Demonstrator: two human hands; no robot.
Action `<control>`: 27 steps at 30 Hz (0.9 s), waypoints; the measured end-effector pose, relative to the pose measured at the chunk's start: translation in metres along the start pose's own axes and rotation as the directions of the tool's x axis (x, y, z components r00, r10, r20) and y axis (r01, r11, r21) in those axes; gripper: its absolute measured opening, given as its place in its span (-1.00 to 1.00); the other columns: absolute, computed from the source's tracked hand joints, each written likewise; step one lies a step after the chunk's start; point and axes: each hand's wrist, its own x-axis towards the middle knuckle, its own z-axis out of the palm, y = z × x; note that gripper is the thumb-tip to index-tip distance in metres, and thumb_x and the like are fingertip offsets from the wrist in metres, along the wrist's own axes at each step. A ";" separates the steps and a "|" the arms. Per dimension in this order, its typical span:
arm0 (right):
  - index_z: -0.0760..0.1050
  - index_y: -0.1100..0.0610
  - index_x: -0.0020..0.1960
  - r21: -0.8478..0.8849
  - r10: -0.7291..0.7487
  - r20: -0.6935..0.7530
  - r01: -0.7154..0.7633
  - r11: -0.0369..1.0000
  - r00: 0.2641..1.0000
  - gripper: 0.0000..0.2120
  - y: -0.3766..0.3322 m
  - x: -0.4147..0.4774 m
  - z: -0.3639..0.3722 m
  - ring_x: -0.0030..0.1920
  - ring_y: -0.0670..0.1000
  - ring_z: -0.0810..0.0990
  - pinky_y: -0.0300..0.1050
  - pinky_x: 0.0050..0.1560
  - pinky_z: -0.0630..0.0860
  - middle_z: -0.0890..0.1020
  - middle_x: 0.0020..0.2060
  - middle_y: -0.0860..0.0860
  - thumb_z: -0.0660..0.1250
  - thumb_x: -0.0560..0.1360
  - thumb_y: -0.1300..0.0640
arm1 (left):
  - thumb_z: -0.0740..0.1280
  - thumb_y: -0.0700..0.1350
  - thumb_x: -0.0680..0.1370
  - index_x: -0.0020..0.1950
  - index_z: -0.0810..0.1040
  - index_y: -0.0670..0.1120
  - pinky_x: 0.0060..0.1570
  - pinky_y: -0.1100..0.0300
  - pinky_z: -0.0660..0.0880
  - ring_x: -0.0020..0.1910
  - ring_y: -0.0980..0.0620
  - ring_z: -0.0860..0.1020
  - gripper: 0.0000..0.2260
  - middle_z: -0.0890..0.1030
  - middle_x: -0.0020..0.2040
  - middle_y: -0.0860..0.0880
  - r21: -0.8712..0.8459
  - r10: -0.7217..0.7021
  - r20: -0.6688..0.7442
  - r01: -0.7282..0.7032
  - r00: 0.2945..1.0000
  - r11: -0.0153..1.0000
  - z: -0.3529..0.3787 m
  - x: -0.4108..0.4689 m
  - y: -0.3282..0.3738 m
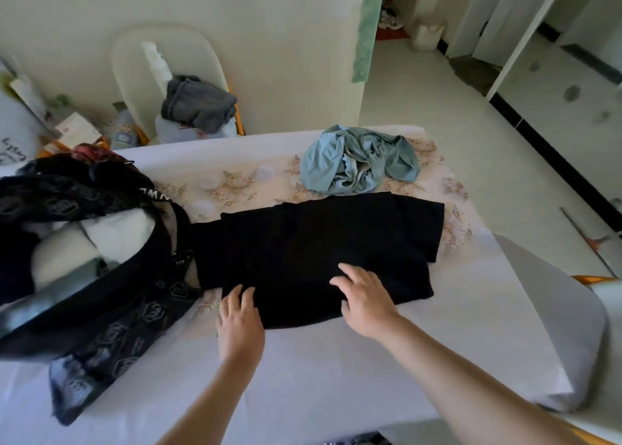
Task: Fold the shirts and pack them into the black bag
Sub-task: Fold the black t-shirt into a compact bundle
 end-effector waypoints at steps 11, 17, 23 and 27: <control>0.06 -0.08 0.61 -0.065 -0.008 0.272 0.027 0.998 0.962 -0.38 -0.053 -0.011 0.017 0.61 0.11 -0.09 0.09 0.57 0.04 -0.09 0.62 0.09 0.17 0.61 0.16 | 0.26 -0.17 0.58 -0.04 0.54 -0.10 -0.15 0.10 0.38 -0.05 -0.10 0.53 -0.93 0.58 -0.08 -0.04 -0.519 -0.387 -0.065 0.300 0.920 0.800 -0.039 -0.007 -0.031; 0.42 -0.10 0.39 -0.049 -0.043 0.237 0.057 0.997 0.971 -0.59 -0.057 -0.003 0.008 0.51 0.02 0.21 0.02 0.48 0.15 0.24 0.52 -0.01 0.18 0.57 -0.12 | 0.15 -0.22 0.52 0.19 0.34 -0.11 0.04 -0.05 0.40 0.00 -0.24 0.48 -0.76 0.59 0.02 -0.20 -0.185 -0.337 0.055 0.341 0.940 0.922 -0.047 -0.020 -0.055; 0.51 -0.03 0.28 -0.138 -0.091 0.148 0.111 0.984 0.985 -0.69 -0.056 0.031 -0.001 0.24 0.00 0.44 -0.05 0.34 0.30 0.44 0.23 -0.08 0.14 0.62 -0.07 | 0.32 -0.34 0.28 0.13 0.47 -0.11 -0.01 -0.07 0.51 0.00 -0.17 0.46 -0.57 0.45 0.03 -0.10 -0.039 0.086 -0.060 -0.089 0.994 0.995 -0.041 0.006 -0.049; 0.39 -0.02 0.42 -0.130 -0.061 0.162 0.083 0.988 0.985 -0.62 -0.052 0.064 -0.006 0.43 0.07 0.32 0.02 0.39 0.29 0.30 0.45 0.03 0.17 0.63 -0.04 | 0.23 -0.24 0.51 0.38 0.44 -0.06 0.33 0.06 0.35 0.37 -0.06 0.36 -0.58 0.42 0.36 -0.01 -0.043 0.347 0.057 -0.345 0.936 0.937 -0.042 0.050 -0.013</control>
